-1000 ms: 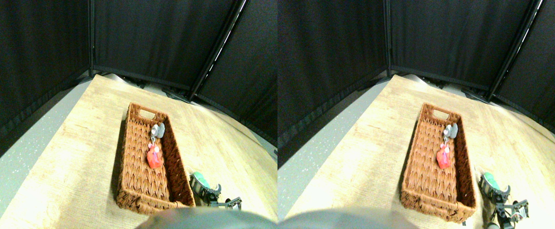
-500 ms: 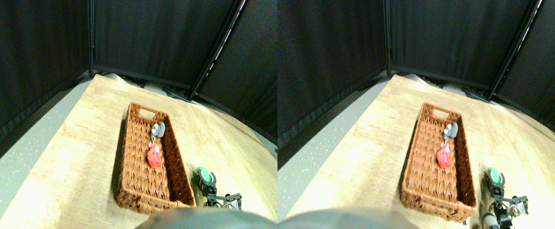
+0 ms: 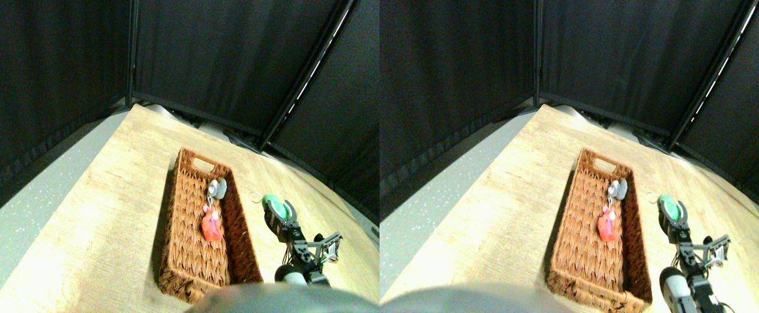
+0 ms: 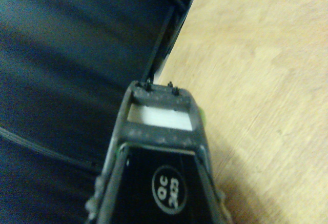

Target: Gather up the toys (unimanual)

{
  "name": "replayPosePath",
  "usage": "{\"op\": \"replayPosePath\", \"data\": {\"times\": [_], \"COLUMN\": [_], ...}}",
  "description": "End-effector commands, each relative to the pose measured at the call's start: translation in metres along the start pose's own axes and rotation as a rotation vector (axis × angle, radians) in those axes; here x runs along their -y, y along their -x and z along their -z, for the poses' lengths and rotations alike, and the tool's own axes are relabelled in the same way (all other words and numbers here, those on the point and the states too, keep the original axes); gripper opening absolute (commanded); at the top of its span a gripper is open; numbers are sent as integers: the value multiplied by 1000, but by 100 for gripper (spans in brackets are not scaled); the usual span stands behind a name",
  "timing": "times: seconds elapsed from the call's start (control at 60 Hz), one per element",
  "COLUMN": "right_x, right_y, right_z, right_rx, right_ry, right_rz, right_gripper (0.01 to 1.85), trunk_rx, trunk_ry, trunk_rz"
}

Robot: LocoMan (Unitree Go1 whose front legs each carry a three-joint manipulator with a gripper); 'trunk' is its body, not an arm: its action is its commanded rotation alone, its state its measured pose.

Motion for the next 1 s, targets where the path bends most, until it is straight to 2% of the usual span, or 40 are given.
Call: {"op": "replayPosePath", "data": {"times": [0.017, 0.233, 0.333, 0.4, 0.483, 0.517, 0.75, 0.767, 0.783, 0.8, 0.817, 0.833, 0.85, 0.917, 1.0], "right_x": [-9, -28, -36, -38, -37, -35, -30, -30, -30, -30, -30, -29, -29, -27, -26], "right_y": [0, -5, -7, -7, -8, -9, -9, -9, -9, -9, -8, -8, -8, -8, -9], "right_z": [5, 22, 39, 47, 53, 58, 65, 65, 65, 65, 64, 63, 63, 60, 57], "right_rx": [1, -84, -121, -156, -160, -191, -165, -171, -179, -179, -201, -207, -207, -222, -216], "right_ry": [-2, 61, 67, 56, 56, 52, 46, 39, 44, 44, 76, 89, 89, 113, 118], "right_rz": [-16, -37, -63, -58, -52, -54, -37, -31, -25, -25, -24, -26, -26, -27, -29], "right_gripper": [6, 6, 6, 6, 6, 6, 7, 16, 35, 35, 75, 87, 87, 116, 121], "trunk_rx": [20, 31, 37, 42, 43, 43, 33, 32, 31, 31, 31, 30, 30, 28, 24], "trunk_ry": [41, 79, 95, 104, 112, 116, 117, 113, 112, 112, 110, 108, 105, 102, 93], "trunk_rz": [-30, -73, -87, -95, -103, -108, -110, -109, -107, -107, -106, -105, -103, -99, -95]}}
